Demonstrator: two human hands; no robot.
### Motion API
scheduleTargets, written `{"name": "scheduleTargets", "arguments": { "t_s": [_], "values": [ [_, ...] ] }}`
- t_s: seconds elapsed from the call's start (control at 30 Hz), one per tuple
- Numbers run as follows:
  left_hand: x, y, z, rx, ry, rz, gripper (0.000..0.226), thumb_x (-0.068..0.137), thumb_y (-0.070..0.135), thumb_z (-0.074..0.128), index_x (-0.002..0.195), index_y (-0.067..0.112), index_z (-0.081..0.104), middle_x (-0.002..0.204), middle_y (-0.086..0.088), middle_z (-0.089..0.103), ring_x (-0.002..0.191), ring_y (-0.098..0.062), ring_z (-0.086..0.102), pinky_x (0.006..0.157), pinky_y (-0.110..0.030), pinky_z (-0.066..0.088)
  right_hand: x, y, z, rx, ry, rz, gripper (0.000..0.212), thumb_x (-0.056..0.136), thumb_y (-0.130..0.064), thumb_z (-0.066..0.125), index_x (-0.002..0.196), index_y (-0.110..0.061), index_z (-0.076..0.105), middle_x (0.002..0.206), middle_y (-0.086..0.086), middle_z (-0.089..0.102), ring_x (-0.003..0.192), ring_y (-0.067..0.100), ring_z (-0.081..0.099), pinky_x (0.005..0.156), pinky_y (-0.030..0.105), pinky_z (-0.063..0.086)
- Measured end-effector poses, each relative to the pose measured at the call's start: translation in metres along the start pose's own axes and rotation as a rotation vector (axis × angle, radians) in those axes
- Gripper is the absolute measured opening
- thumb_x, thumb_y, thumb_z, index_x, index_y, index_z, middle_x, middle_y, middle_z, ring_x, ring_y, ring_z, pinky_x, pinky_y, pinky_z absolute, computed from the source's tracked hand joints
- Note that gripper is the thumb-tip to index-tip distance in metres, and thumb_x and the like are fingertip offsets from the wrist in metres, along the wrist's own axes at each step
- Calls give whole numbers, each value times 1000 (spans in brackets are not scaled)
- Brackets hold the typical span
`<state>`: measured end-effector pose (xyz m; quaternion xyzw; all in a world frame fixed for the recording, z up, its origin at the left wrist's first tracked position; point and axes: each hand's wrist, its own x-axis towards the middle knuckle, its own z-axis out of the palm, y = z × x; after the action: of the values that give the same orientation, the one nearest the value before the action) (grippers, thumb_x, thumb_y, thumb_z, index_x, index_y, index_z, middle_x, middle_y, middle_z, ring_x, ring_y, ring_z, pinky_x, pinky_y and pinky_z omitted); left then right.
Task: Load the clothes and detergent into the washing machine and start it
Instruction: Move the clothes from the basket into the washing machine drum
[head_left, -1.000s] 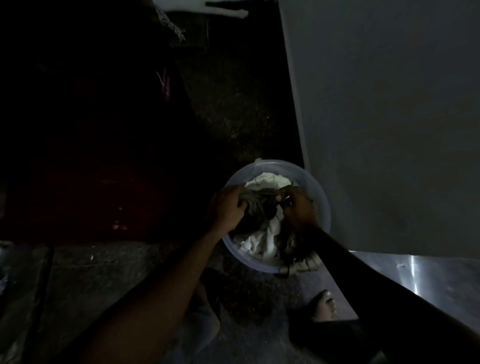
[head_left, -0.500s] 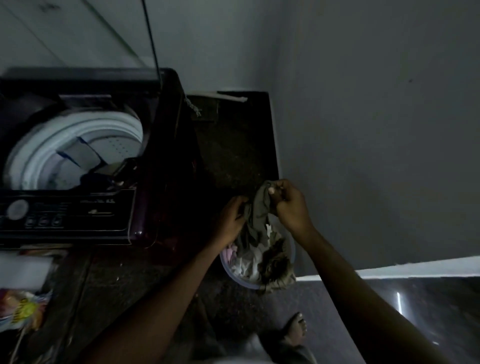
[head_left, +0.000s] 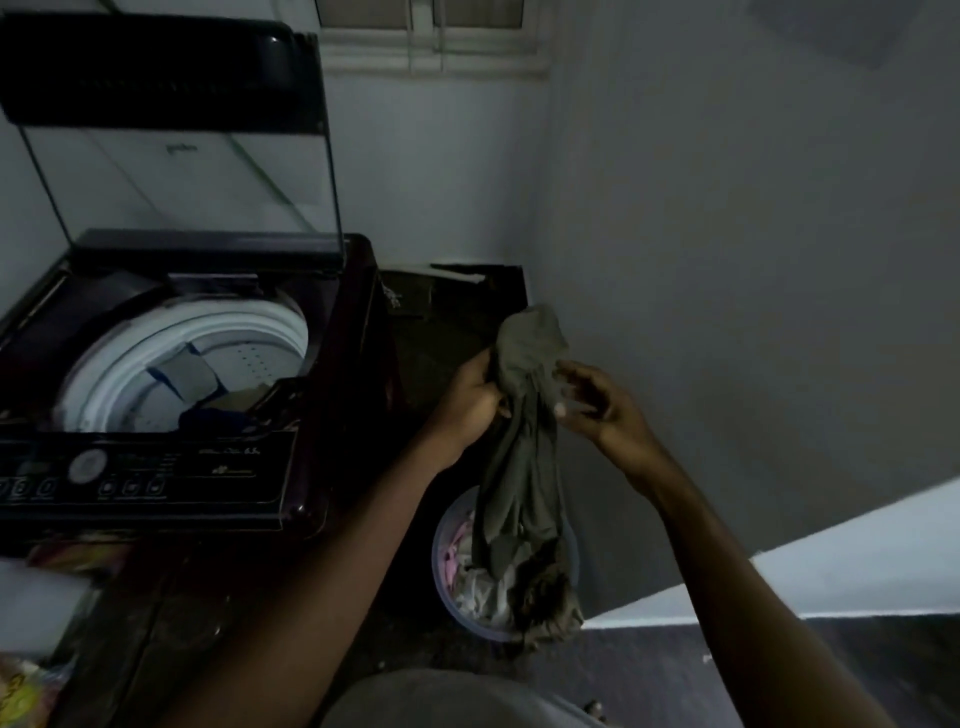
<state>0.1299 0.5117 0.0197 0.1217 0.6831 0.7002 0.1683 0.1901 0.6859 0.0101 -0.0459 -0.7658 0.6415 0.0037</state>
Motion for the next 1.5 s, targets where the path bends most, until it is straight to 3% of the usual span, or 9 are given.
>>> {"name": "scheduleTargets", "arguments": {
  "t_s": [0.1, 0.2, 0.43, 0.67, 0.8, 1.07, 1.2, 1.27, 1.5],
  "values": [
    [2, 15, 7, -182, 45, -44, 28, 99, 0, 45, 110, 18, 63, 100, 1, 69, 87, -13, 66, 70, -25, 53, -1, 28, 19, -39, -217, 106, 69, 77, -18, 80, 137, -21, 46, 130, -12, 58, 114, -4, 57, 93, 13, 47],
    [5, 20, 4, -419, 143, -141, 17, 100, 14, 50, 109, 12, 64, 100, -7, 69, 89, -21, 65, 73, -32, 51, 1, 45, 42, -21, -71, 180, 38, 85, -24, 72, 120, -22, 58, 125, -1, 63, 104, 6, 63, 82, 7, 48],
    [3, -26, -64, 343, 88, -531, 31, 95, 43, 58, 119, 25, 55, 126, -1, 60, 109, -21, 58, 83, -35, 45, 24, 36, 11, -257, 72, 144, 26, 90, -2, 58, 114, -10, 56, 111, 7, 61, 103, 19, 57, 84, 24, 44],
    [-5, -51, -66, 401, -147, -399, 115, 56, 53, 91, 151, 23, 34, 145, 5, 50, 130, -9, 48, 110, -27, 39, 53, -17, 21, -540, -76, 42, 47, 85, -10, 61, 130, -18, 51, 113, 1, 56, 103, 16, 54, 84, 19, 39],
    [-4, -48, -42, 239, -196, -141, 98, 68, 5, 88, 141, 28, 27, 131, 13, 53, 119, 4, 53, 92, -8, 44, 66, -51, 25, -470, -103, -30, 37, 87, -8, 60, 122, -19, 62, 120, 1, 62, 109, 15, 58, 96, 25, 45],
    [8, -80, -39, 384, -7, -179, 72, 54, 45, 87, 118, 20, 67, 116, 5, 70, 110, -12, 65, 96, -29, 52, 76, -113, 20, -28, -25, -74, 28, 90, 5, 52, 109, -10, 67, 97, 3, 67, 83, 9, 62, 81, 20, 52],
    [5, -43, -44, 222, 81, -156, 27, 87, 9, 69, 113, 16, 66, 101, 5, 67, 93, -11, 63, 75, -11, 51, 76, -97, -5, 133, 122, -20, 30, 90, 4, 52, 112, -12, 66, 108, 10, 67, 96, 20, 64, 85, 28, 54],
    [8, -26, -50, 136, 94, -143, 29, 97, 15, 59, 126, 20, 61, 113, 7, 65, 101, -9, 61, 87, -16, 49, 70, -76, -17, 150, 169, 33, 30, 91, 2, 53, 113, -14, 65, 108, 10, 67, 99, 25, 63, 77, 29, 55],
    [25, -1, -50, -29, 196, -140, 25, 99, 19, 51, 117, 23, 68, 118, -5, 68, 109, -24, 64, 103, -46, 49, 26, -26, -23, -272, -310, 232, 29, 86, -26, 70, 113, -18, 65, 111, -2, 66, 107, 13, 61, 81, 19, 51]
  ]
}}
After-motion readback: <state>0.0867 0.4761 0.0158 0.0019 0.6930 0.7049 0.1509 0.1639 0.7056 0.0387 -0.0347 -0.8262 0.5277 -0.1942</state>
